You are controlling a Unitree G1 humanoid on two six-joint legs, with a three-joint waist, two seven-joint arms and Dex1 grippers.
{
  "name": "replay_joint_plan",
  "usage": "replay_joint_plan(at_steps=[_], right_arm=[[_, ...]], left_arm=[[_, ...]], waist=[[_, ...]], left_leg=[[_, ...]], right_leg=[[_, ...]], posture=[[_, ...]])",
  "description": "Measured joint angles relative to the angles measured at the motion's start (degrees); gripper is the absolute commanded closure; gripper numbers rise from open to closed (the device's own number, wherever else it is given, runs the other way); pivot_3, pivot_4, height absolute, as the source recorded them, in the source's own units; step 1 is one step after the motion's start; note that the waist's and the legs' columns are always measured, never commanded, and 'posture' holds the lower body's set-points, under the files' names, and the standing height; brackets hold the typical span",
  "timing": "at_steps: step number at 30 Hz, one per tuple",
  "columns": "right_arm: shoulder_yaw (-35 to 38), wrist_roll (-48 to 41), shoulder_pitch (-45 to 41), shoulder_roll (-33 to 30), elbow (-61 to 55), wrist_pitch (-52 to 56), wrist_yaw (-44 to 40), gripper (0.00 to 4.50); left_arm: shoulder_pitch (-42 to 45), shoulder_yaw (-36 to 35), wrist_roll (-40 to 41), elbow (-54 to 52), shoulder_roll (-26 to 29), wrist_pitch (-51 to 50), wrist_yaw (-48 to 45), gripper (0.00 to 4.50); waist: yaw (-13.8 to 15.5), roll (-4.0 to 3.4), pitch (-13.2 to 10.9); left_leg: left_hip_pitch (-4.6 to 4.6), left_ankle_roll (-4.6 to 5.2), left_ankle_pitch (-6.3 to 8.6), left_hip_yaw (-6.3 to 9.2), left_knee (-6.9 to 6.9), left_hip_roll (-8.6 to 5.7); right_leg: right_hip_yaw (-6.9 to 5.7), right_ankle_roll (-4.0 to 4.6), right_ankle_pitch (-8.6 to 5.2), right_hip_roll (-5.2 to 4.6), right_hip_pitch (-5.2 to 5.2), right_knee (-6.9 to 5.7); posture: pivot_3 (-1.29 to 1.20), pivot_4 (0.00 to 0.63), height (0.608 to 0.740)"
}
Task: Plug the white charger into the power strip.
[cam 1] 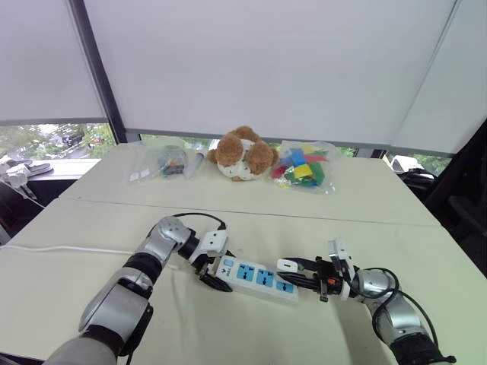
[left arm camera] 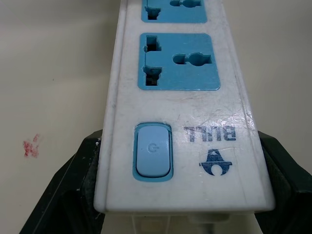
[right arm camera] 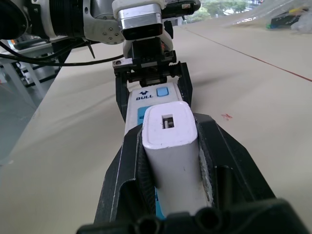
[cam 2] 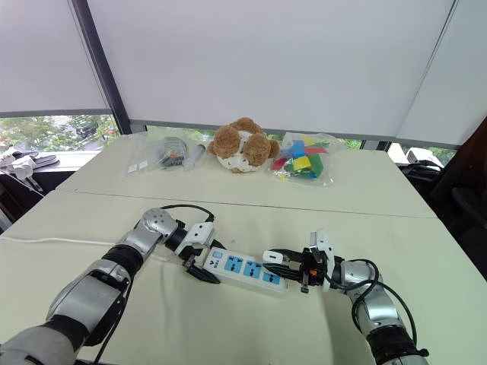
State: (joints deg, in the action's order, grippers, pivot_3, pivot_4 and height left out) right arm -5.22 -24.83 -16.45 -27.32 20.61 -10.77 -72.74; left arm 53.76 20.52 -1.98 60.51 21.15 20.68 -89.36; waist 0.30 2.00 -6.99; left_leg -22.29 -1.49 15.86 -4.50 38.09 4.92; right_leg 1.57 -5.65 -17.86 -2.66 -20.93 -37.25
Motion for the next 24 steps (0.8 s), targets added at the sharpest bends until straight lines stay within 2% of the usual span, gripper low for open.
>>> replay_joint_plan(at_steps=[5, 9, 17, 24], right_arm=[[-0.6, 0.0, 0.0, 0.6, 1.5, -1.2, 1.3, 3.72], [-1.3, 0.2, 0.0, 0.9, 2.2, -1.9, 2.4, 3.72], [-1.8, 0.2, 0.0, 0.9, 2.2, -2.5, 2.6, 3.72], [-2.5, 0.2, 0.0, 0.5, 2.2, -2.4, 2.6, 3.72]], left_arm=[[-0.5, 0.0, -0.1, 0.0, 0.1, -0.4, 0.5, 1.41], [-0.8, 0.0, -0.2, 0.0, 0.3, -0.6, 0.7, 1.41], [-1.4, 0.0, -0.4, -0.4, 0.6, -0.6, 0.8, 1.41], [-1.9, -0.1, -0.3, -0.6, 0.6, -0.6, 0.9, 1.41]], waist=[[-0.1, 0.39, 0.4], [-0.6, 0.55, 0.5], [-1.0, 0.65, 0.7], [-1.1, 0.54, 0.8]], left_leg=[[0.29, -0.01, 0.01, 0.0, -0.03, 0.03], [0.89, -0.03, 0.04, -0.03, -0.25, 0.03], [1.01, -0.05, 0.03, -0.03, -0.71, -0.05], [1.02, -0.05, 0.03, -0.05, -0.87, -0.07]], right_leg=[[0.0, 0.23, -0.12, -0.05, 0.28, 0.02], [-0.05, 0.88, -0.48, -0.2, 0.73, 0.03], [-0.13, 0.91, -0.48, -0.83, 0.69, 0.04], [-0.17, 0.92, -0.49, -0.97, 0.67, 0.18]], posture=[[0.0, 0.15, 0.739], [0.0, 0.15, 0.739], [0.0, 0.15, 0.739], [0.0, 0.15, 0.739]])
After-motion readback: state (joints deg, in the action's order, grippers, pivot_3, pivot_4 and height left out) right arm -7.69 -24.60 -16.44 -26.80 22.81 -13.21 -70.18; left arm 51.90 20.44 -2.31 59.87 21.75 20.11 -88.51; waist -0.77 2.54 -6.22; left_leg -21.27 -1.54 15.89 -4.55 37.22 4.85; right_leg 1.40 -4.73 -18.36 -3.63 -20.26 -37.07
